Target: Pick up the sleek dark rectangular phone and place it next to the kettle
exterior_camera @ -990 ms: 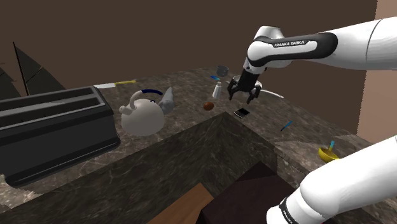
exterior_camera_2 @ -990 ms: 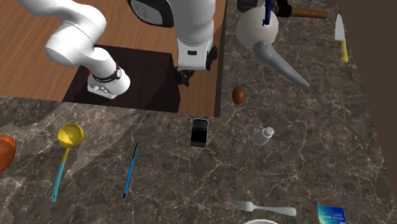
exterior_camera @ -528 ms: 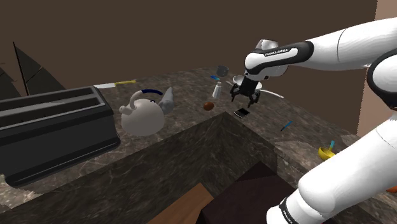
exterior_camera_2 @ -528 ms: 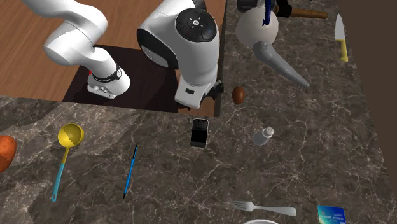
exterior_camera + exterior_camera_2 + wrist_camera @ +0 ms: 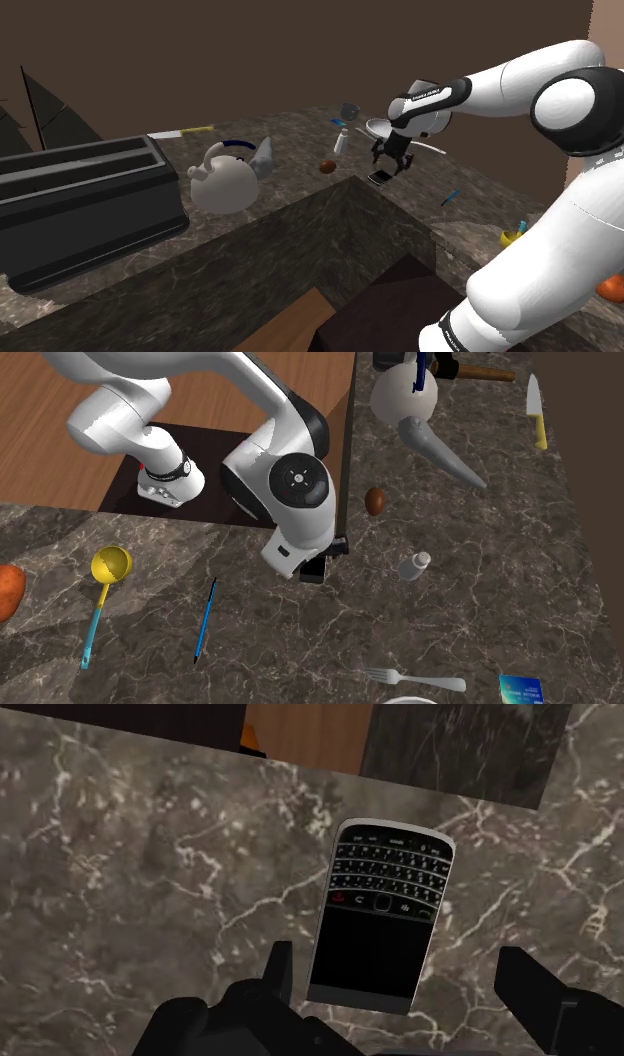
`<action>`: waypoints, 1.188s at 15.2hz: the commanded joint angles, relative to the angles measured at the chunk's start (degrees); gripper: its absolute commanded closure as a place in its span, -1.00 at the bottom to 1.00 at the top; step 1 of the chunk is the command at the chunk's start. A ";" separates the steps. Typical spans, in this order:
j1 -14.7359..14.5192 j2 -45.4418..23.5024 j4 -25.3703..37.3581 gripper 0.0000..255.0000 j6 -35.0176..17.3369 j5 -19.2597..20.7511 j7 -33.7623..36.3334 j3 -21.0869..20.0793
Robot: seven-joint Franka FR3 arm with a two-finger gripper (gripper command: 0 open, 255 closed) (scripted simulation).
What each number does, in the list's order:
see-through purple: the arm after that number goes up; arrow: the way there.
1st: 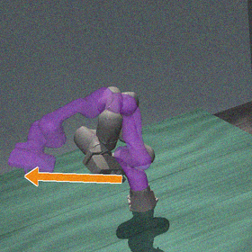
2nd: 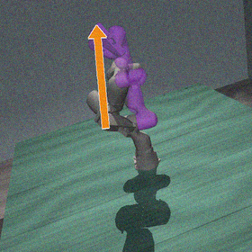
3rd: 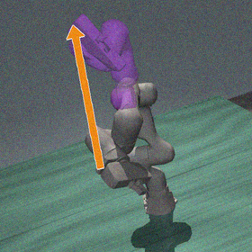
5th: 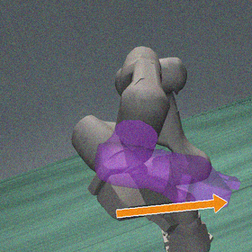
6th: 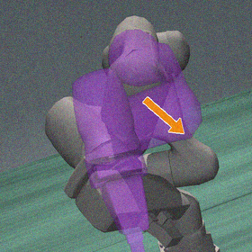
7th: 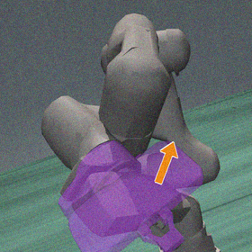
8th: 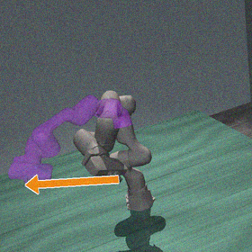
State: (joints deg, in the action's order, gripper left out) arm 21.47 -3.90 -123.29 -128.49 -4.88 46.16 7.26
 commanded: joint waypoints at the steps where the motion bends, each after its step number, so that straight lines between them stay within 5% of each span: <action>1: 0.31 -1.08 -0.52 -1.00 -1.67 -0.32 0.39 0.30; 15: 0.26 -3.71 -1.89 -1.00 -5.63 -1.09 -0.13 0.10; 16: 0.26 -3.71 -1.89 1.00 -5.63 -1.09 -0.13 0.10; 18: 0.26 -3.73 -1.82 1.00 -5.58 -1.08 -0.12 0.10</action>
State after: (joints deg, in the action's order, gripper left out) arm 21.75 -7.56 -125.11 -134.06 -5.95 46.04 7.39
